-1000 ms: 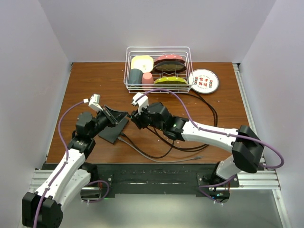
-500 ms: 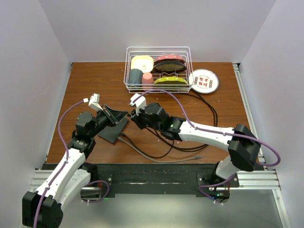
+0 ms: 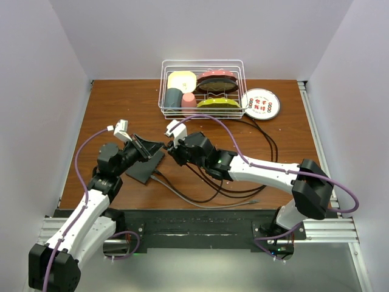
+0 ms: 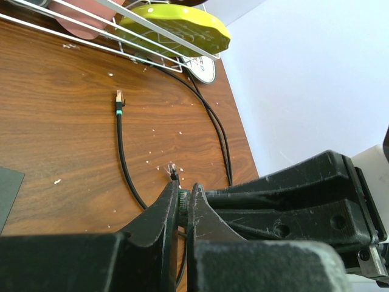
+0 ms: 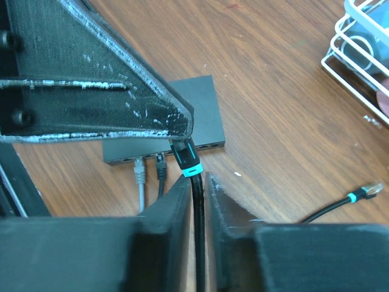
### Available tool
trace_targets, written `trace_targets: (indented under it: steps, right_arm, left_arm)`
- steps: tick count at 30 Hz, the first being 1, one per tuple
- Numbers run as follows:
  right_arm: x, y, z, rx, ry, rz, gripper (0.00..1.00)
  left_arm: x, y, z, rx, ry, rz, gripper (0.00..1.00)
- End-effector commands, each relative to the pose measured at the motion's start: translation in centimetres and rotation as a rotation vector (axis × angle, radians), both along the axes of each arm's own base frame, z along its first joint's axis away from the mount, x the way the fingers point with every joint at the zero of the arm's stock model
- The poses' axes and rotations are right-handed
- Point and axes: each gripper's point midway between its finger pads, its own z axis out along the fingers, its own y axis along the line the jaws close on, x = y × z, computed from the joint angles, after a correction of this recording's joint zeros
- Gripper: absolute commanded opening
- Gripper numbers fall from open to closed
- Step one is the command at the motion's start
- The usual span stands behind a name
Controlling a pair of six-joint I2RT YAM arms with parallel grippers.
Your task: Insert the plug into the switch port
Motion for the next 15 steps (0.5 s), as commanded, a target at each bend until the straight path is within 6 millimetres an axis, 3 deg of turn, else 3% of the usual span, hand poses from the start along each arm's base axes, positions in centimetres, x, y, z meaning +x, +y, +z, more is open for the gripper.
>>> trace_targets:
  steps: [1,5,15]
  right_arm:
    - [0.61,-0.14,3.60,0.066,-0.080,-0.015,0.40]
    - [0.41,-0.13,3.86,0.080,-0.081,-0.007,0.50]
    - [0.83,0.50,3.44,0.076,-0.065,-0.018,0.43]
  left_arm:
    - [0.27,-0.31,1.70,0.010,-0.062,-0.018,0.00]
    - [0.27,-0.32,1.70,0.008,-0.062,-0.018,0.00]
    - [0.19,-0.35,1.61,0.005,-0.060,-0.020,0.00]
